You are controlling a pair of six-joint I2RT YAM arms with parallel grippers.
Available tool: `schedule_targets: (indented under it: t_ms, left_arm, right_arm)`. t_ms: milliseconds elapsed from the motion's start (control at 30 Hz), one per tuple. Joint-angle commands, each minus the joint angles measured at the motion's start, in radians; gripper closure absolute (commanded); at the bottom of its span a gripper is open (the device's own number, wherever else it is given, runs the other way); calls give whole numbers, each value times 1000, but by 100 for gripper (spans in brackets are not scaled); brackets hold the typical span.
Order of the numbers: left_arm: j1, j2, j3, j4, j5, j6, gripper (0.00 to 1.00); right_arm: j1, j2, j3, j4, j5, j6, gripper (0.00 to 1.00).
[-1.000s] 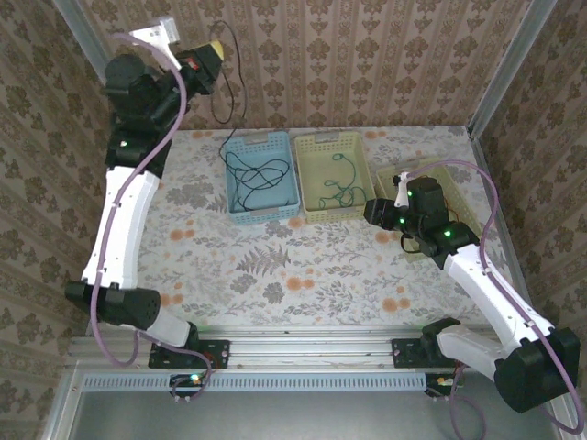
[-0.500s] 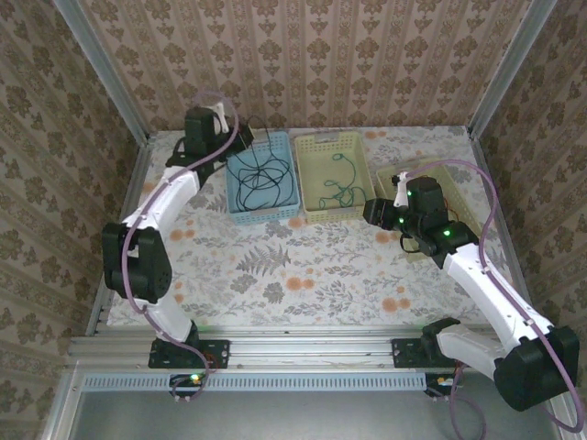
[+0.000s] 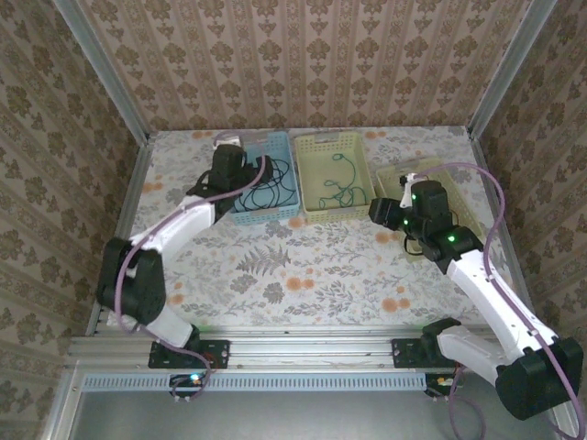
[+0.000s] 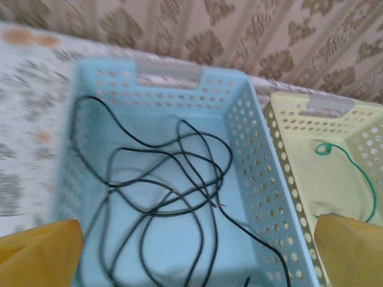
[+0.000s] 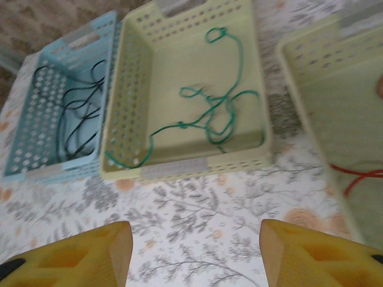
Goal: Untangle the cables
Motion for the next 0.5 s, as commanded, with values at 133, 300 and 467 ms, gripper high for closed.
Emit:
schedule_targets:
  t_ms: [133, 300, 467]
  left_arm:
    - [-34, -294, -268, 19, -565, 121, 0]
    - [1, -410, -424, -79, -780, 107, 0]
    - [13, -421, -561, 77, -951, 277, 0]
  right_arm:
    - [-15, -84, -171, 178, 506, -62, 33]
    - [-16, -26, -378, 590, 731, -261, 0]
    - [-24, 200, -393, 766, 818, -351, 0]
